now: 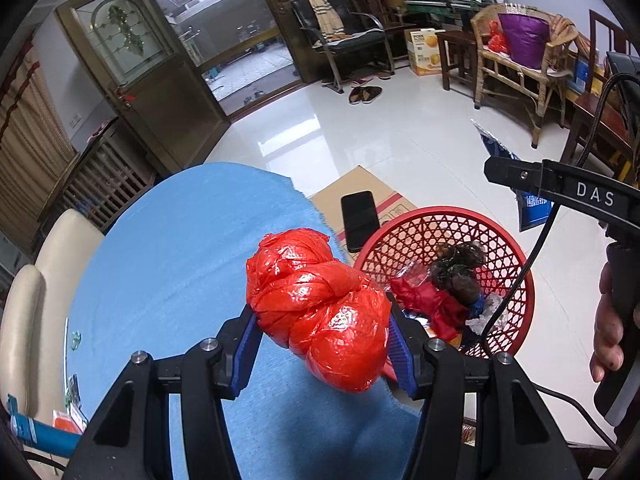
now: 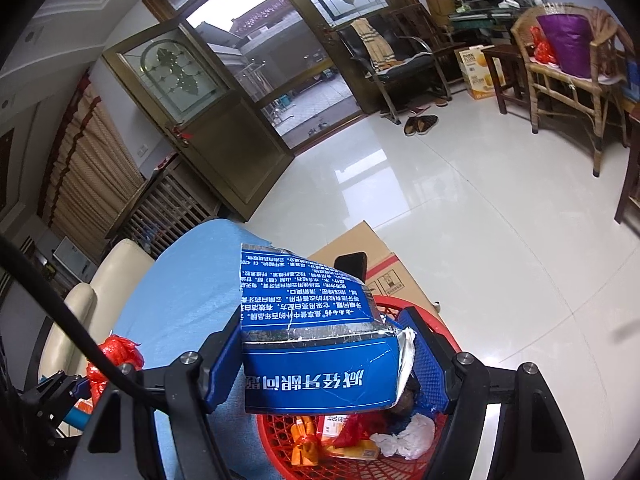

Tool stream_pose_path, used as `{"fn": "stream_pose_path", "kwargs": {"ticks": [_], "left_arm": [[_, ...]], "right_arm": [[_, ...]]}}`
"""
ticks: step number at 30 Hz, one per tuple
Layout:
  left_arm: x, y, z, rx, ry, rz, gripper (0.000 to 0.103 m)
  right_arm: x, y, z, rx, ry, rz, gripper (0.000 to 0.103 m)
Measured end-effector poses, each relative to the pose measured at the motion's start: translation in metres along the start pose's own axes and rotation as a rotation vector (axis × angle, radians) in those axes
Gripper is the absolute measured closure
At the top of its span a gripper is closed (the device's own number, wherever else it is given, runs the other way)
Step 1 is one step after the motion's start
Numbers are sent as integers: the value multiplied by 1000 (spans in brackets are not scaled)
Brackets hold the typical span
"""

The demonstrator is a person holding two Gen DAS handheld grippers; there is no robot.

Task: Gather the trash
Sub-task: 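Lower the carton and red bag into the basket and open both tools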

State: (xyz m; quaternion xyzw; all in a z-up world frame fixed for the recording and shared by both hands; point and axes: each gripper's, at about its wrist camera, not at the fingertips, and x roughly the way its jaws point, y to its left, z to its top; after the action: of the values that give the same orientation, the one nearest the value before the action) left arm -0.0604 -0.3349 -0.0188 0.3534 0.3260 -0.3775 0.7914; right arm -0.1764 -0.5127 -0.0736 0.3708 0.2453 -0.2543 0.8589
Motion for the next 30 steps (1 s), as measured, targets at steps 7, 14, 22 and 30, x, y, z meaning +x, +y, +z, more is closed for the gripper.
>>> {"fn": "stream_pose_path", "kwargs": {"ticks": [7, 14, 22, 30], "left_arm": [[11, -13, 8, 23, 7, -33, 44], [26, -24, 12, 40, 35, -51, 44], [41, -34, 16, 49, 58, -59, 44], [53, -37, 19, 41, 76, -79, 43]], "right_arm": [[6, -12, -1, 36, 21, -4, 26], [13, -27, -3, 77, 52, -8, 26], [20, -38, -8, 97, 87, -9, 26], [33, -48, -15, 130, 150, 5, 26]]}}
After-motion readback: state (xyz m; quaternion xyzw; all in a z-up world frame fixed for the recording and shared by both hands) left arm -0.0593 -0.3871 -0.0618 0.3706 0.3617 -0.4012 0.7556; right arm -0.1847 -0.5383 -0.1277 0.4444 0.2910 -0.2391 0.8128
